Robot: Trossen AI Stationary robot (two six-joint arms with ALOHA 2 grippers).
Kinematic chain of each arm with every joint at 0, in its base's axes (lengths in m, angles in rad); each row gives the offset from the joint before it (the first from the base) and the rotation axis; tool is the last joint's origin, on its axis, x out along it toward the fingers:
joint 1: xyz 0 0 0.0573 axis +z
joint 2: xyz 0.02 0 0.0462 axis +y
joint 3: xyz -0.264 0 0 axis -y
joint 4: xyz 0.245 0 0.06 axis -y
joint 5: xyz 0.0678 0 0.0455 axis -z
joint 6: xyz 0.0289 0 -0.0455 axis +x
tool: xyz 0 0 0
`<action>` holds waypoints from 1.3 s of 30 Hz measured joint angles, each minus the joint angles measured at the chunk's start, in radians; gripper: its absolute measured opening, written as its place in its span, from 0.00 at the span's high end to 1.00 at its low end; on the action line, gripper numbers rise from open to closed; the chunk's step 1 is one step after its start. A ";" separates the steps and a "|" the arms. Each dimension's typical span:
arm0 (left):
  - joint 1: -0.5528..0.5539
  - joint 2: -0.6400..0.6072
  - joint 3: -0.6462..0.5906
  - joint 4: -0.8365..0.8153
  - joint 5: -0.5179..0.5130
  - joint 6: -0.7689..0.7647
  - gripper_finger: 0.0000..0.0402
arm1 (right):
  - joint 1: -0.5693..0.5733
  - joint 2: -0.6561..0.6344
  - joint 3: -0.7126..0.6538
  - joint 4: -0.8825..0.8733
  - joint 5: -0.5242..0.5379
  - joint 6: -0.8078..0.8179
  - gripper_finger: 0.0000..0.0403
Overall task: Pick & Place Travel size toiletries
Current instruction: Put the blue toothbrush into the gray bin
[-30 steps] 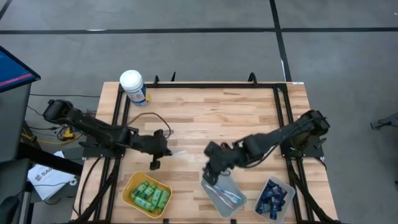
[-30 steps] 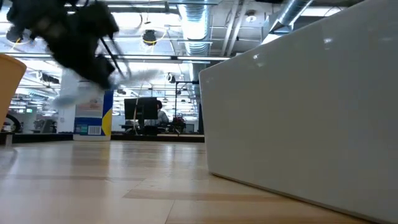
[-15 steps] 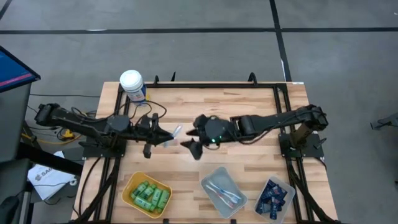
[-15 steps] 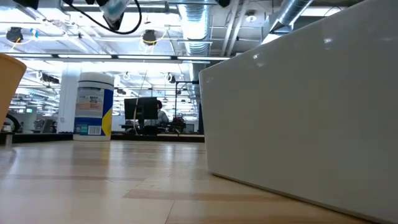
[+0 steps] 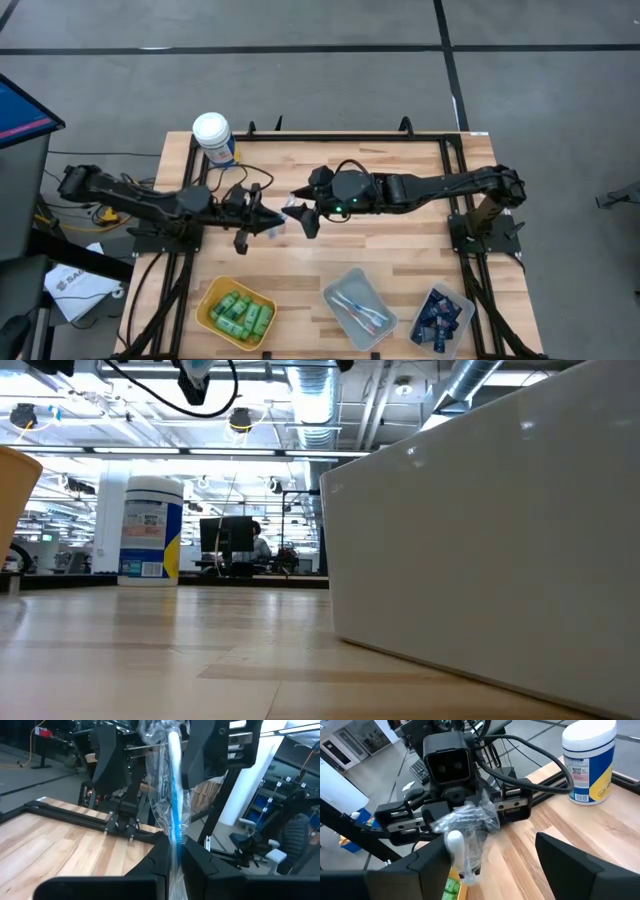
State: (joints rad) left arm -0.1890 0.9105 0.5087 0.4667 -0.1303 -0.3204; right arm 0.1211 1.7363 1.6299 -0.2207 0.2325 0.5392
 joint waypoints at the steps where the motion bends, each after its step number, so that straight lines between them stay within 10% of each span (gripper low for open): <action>1: 0.000 0.008 0.000 0.008 0.000 -0.001 0.95 | 0.000 0.000 0.000 0.000 0.000 0.000 0.33; 7: 0.000 0.050 0.000 0.027 0.000 -0.002 0.95 | -0.005 0.000 0.000 -0.001 0.001 0.000 0.43; 16: 0.002 0.067 -0.001 0.060 -0.028 -0.001 0.95 | -0.004 0.000 0.001 0.006 -0.008 0.002 0.94; 23: 0.002 0.071 -0.001 0.071 -0.022 0.010 0.87 | -0.004 0.000 0.002 0.003 0.002 0.037 0.97; 39: -0.002 0.072 0.002 -0.025 0.127 -0.004 0.28 | -0.011 -0.003 -0.001 -0.148 -0.001 0.122 0.97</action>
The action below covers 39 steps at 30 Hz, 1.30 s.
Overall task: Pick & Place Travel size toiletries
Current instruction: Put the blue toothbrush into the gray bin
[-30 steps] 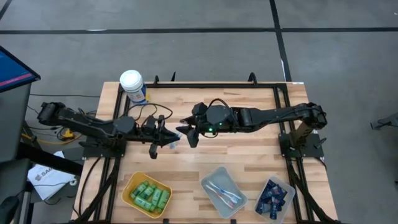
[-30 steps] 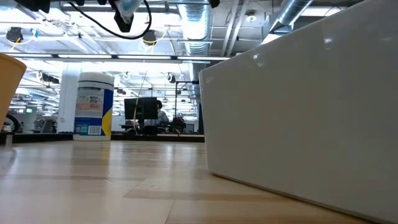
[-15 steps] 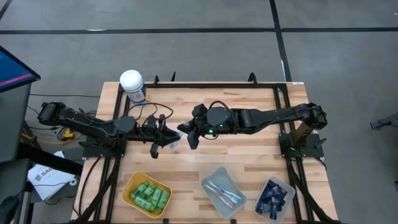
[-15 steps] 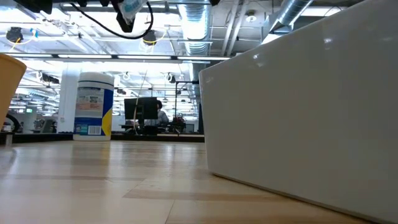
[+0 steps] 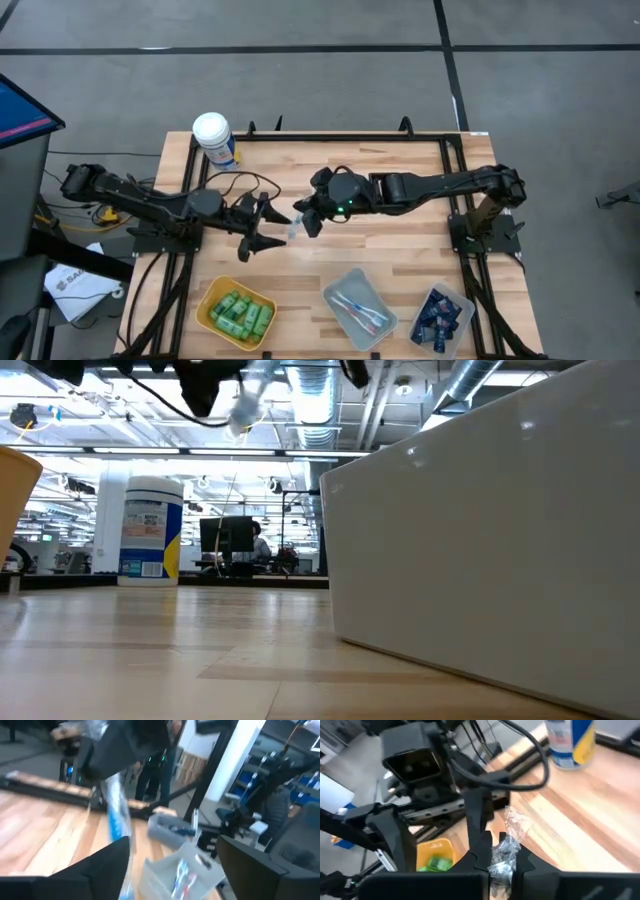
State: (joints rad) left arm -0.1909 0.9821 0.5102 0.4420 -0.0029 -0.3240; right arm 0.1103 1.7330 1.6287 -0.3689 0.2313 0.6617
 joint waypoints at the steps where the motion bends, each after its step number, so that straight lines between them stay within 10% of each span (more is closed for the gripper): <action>1: 0.001 0.000 0.000 -0.020 0.003 -0.002 0.26 | 0.000 -0.002 0.000 -0.026 -0.003 0.014 0.97; 13: 0.000 0.000 0.000 -0.088 -0.002 -0.025 0.22 | 0.074 -0.055 0.000 -0.398 -0.227 0.236 0.97; 39: 0.001 0.000 -0.001 -0.132 -0.013 -0.024 0.25 | 0.277 0.172 0.002 -0.533 -0.473 0.398 0.97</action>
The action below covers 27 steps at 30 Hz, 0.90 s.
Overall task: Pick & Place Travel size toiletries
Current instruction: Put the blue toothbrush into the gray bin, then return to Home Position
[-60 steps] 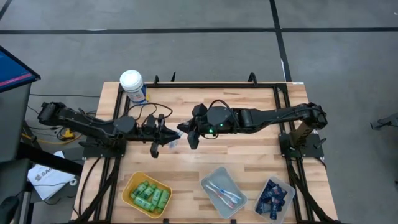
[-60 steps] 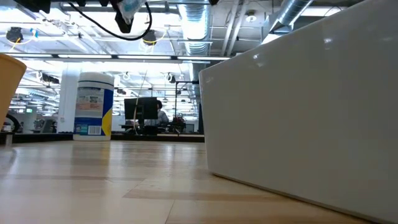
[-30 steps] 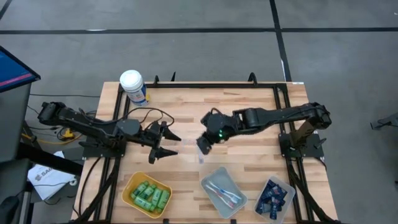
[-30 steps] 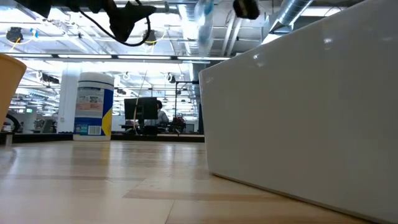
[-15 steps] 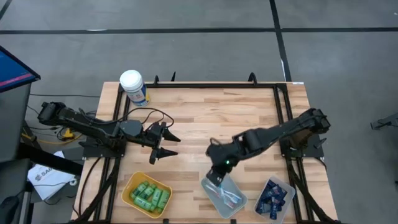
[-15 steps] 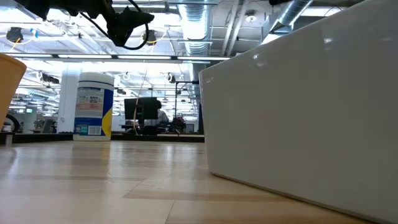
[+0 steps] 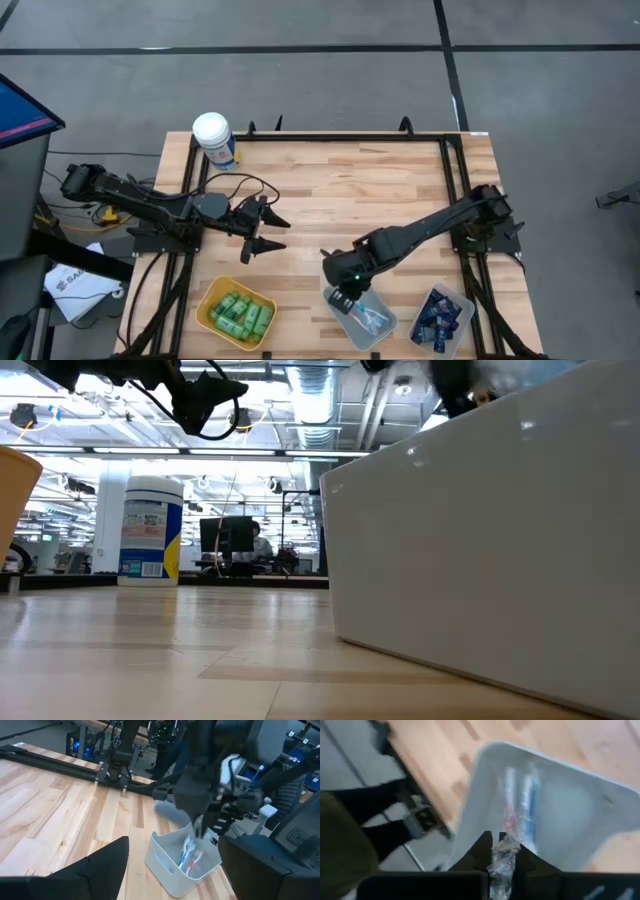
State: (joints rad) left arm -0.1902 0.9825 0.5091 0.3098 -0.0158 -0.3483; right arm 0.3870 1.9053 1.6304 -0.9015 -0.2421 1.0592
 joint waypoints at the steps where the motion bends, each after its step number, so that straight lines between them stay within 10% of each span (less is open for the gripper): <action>1: 0.000 0.000 0.000 0.000 0.000 0.000 0.25 | -0.002 0.003 -0.003 -0.019 0.000 -0.011 0.96; 13: 0.001 0.000 0.000 -0.027 0.000 0.000 0.25 | 0.007 0.048 0.000 -0.022 -0.024 -0.081 0.94; 27: 0.002 -0.078 -0.001 -0.037 -0.006 -0.051 0.25 | 0.003 0.035 -0.002 -0.022 -0.074 -0.112 0.40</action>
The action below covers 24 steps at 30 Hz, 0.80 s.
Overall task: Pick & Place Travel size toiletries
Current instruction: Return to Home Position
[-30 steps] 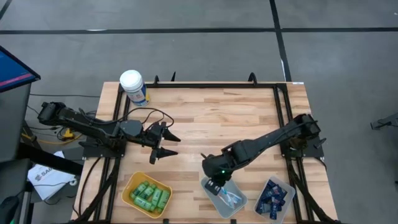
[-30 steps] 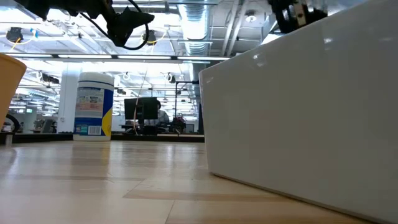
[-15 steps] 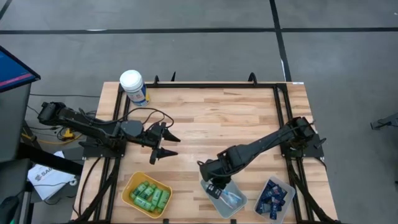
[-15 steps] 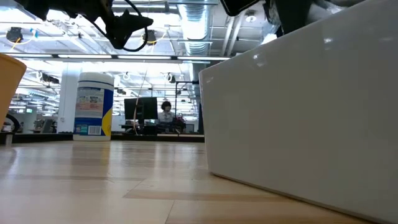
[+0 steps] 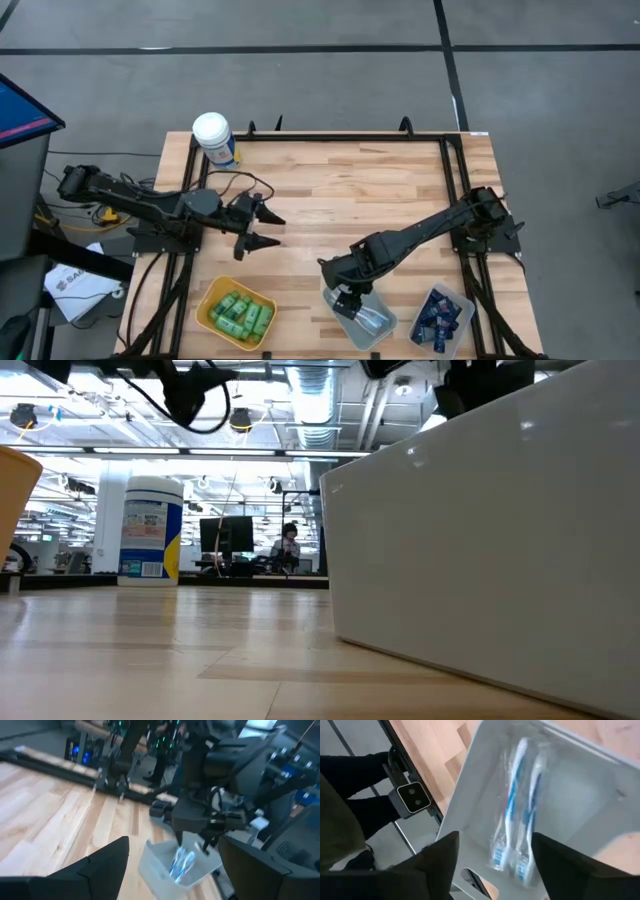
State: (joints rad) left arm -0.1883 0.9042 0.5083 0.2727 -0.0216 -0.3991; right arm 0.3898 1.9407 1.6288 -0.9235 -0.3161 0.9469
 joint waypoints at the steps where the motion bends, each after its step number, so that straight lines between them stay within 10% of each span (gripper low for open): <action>1: 0.000 -0.021 0.000 -0.002 -0.009 -0.002 0.25 | 0.000 -0.010 -0.001 -0.005 0.001 -0.004 0.39; 9: 0.038 -0.267 0.001 -0.004 -0.041 -0.002 0.35 | -0.039 -0.197 0.000 0.076 0.089 -0.103 0.50; 16: 0.117 -0.535 0.001 -0.042 -0.042 0.003 0.73 | -0.090 -0.458 0.001 0.144 0.379 -0.392 0.94; 19: 0.145 -0.625 0.001 -0.103 -0.058 0.024 0.93 | -0.108 -0.555 0.001 0.157 0.484 -0.551 0.96; 24: 0.164 -0.744 0.002 -0.289 -0.198 0.038 0.99 | -0.132 -0.673 0.001 0.133 0.614 -0.772 0.99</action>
State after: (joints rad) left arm -0.0242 0.1600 0.5102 -0.0166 -0.2200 -0.3615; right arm 0.2579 1.2681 1.6299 -0.7906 0.2979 0.1749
